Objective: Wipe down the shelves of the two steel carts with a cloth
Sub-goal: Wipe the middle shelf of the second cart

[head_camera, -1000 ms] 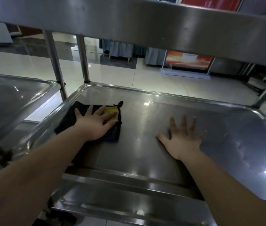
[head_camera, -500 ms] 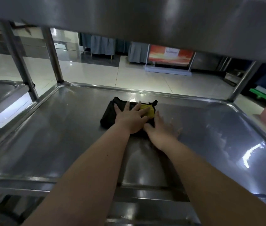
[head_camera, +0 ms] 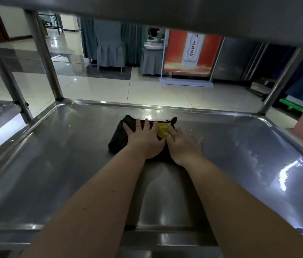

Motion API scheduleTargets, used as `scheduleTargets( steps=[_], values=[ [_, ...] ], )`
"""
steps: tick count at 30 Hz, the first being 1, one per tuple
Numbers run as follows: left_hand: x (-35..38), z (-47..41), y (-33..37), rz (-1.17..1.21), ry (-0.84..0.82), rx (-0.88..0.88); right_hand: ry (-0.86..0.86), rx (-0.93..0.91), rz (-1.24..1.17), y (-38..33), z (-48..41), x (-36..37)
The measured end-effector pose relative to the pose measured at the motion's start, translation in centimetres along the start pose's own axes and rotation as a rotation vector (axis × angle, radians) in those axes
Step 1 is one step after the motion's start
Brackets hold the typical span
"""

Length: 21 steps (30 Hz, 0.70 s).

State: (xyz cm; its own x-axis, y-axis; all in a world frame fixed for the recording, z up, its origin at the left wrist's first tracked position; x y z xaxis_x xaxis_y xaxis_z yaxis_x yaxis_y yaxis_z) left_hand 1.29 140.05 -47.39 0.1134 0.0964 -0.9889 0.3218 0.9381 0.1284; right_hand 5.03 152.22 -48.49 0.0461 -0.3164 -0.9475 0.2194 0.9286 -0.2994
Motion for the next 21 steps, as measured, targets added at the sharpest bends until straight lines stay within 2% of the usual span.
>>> scheduleTargets(
  steps=[6, 13, 17, 21],
  values=[
    [-0.2, -0.6, -0.8, -0.042, -0.053, -0.016, 0.017, 0.009, -0.118, 0.5, 0.5, -0.3],
    [0.0, 0.1, -0.5, -0.056, 0.029, 0.025, 0.025, -0.018, -0.014, -0.2, 0.3, 0.0],
    [0.2, 0.7, -0.3, -0.051, -0.054, -0.009, 0.022, -0.029, -0.006, 0.1, 0.2, 0.3],
    [-0.7, 1.1, -3.6, -0.016, -0.040, 0.008, 0.016, -0.038, 0.008, 0.4, -0.1, 0.3]
  ],
)
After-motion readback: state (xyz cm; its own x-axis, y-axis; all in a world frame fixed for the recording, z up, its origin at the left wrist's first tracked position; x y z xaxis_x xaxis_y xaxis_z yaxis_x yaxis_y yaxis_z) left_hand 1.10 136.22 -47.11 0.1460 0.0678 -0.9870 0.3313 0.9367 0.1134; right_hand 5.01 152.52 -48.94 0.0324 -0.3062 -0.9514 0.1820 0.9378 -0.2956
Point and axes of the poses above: each hand's wrist, its own z-axis away from the middle knuckle, its own x-axis out of the palm, y = z × x, the point moved 7 cm from there along -z, towards the middle knuckle, and after that the axes turned 6 degrees about -y, right-handed, at the moved point
